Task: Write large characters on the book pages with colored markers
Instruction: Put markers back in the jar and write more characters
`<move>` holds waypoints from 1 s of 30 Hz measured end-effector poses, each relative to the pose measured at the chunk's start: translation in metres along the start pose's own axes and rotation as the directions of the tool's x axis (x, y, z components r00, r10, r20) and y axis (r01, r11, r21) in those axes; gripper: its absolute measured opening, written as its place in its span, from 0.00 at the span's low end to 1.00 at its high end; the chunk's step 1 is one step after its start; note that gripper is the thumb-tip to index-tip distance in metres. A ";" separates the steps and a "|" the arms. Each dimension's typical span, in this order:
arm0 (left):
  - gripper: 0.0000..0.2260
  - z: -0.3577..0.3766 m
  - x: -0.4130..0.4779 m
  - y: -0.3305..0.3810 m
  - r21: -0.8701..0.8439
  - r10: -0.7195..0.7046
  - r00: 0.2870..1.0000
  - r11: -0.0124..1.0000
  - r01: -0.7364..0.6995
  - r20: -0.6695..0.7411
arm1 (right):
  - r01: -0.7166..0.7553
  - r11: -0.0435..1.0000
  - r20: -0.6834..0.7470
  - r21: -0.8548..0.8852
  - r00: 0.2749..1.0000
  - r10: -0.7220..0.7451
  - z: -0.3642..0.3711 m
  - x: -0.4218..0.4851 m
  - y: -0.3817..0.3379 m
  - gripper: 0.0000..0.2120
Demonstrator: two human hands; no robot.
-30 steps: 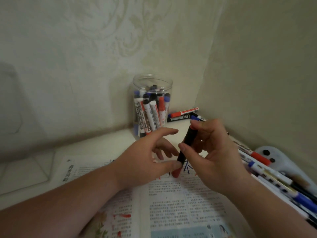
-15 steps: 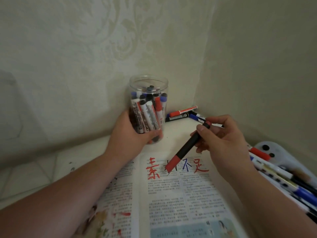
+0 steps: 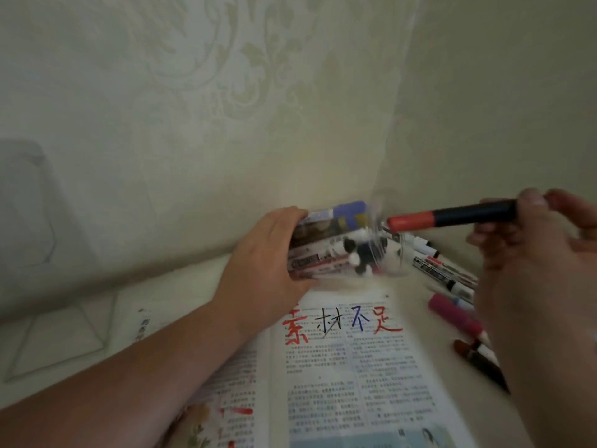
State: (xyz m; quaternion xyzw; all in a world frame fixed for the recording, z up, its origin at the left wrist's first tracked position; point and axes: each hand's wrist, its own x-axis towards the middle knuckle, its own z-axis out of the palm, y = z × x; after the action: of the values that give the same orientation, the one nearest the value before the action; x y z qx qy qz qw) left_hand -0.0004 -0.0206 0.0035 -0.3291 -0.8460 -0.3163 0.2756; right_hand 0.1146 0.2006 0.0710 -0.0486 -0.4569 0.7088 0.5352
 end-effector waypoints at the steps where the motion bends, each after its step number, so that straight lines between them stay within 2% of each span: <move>1: 0.39 0.001 0.000 0.001 0.046 0.049 0.999 0.998 -0.049 -0.004 | 0.004 1.000 -0.042 0.017 0.999 -0.003 -0.001 0.004 -0.002 0.26; 2: 0.38 0.003 -0.001 0.001 0.083 0.089 0.996 0.993 -0.088 -0.003 | 0.009 1.000 -0.073 0.003 0.997 -0.009 -0.002 0.007 -0.005 0.35; 3: 0.38 0.004 -0.002 0.001 0.106 0.110 0.994 0.988 -0.109 0.000 | 0.032 0.999 -0.068 -0.036 0.997 -0.034 -0.003 0.008 -0.005 0.36; 6: 0.39 0.005 -0.002 0.000 0.131 0.107 0.994 0.985 -0.110 0.031 | 0.146 0.965 0.005 -0.219 0.989 -0.148 -0.005 -0.001 0.002 0.15; 8: 0.40 0.004 -0.002 -0.003 0.121 0.084 0.996 0.989 -0.088 0.041 | 0.152 0.945 0.024 -0.289 0.988 -0.152 -0.004 -0.008 0.006 0.12; 10: 0.40 0.002 -0.002 -0.004 0.112 0.059 0.998 0.992 -0.063 0.035 | 0.103 0.951 -0.024 -0.292 0.993 -0.115 -0.003 -0.007 0.007 0.12; 14: 0.39 -0.001 -0.002 -0.004 0.093 0.025 1.000 0.995 -0.027 0.019 | -0.068 0.981 -0.213 -0.184 0.977 0.028 -0.009 0.010 0.014 0.11; 18: 0.39 -0.001 -0.003 -0.005 0.090 0.041 0.999 0.995 -0.043 0.022 | -0.172 0.968 -0.200 -0.184 0.971 0.134 -0.008 0.010 0.027 0.10; 20: 0.38 0.000 -0.003 -0.004 0.083 0.054 0.998 0.995 -0.055 0.018 | -0.236 0.953 -0.123 -0.191 0.969 0.215 -0.003 0.001 0.031 0.08; 22: 0.37 0.001 -0.004 -0.002 0.059 0.070 0.998 0.996 -0.070 0.007 | -0.262 0.932 0.047 -0.250 0.958 0.282 0.002 -0.012 0.035 0.02; 23: 0.37 0.001 -0.004 -0.001 0.045 0.076 0.997 0.996 -0.076 0.002 | -0.226 0.913 0.151 -0.339 0.945 0.290 0.003 -0.017 0.038 0.04; 25: 0.37 0.001 -0.004 -0.001 0.022 0.066 0.998 0.998 -0.066 0.000 | -0.097 0.834 0.333 -0.543 0.887 0.320 0.003 -0.024 0.039 0.16; 26: 0.37 0.000 -0.004 -0.001 0.013 0.048 0.999 0.999 -0.048 0.000 | -0.052 0.789 0.364 -0.613 0.867 0.340 0.006 -0.027 0.035 0.21; 27: 0.38 -0.001 -0.004 -0.002 0.001 0.025 1.000 1.000 -0.025 0.000 | -0.016 0.748 0.378 -0.664 0.856 0.354 0.007 -0.028 0.031 0.22; 30: 0.40 -0.002 -0.004 -0.003 -0.054 -0.059 0.998 0.997 0.058 -0.004 | 0.057 0.670 0.440 -0.740 0.795 0.418 0.007 -0.026 0.024 0.15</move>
State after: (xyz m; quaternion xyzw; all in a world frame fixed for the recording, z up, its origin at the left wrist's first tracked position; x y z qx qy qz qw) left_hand 0.0003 -0.0255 0.0016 -0.3106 -0.8457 -0.3477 0.2596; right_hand 0.1044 0.1748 0.0473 -0.0852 -0.8291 0.5024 0.2300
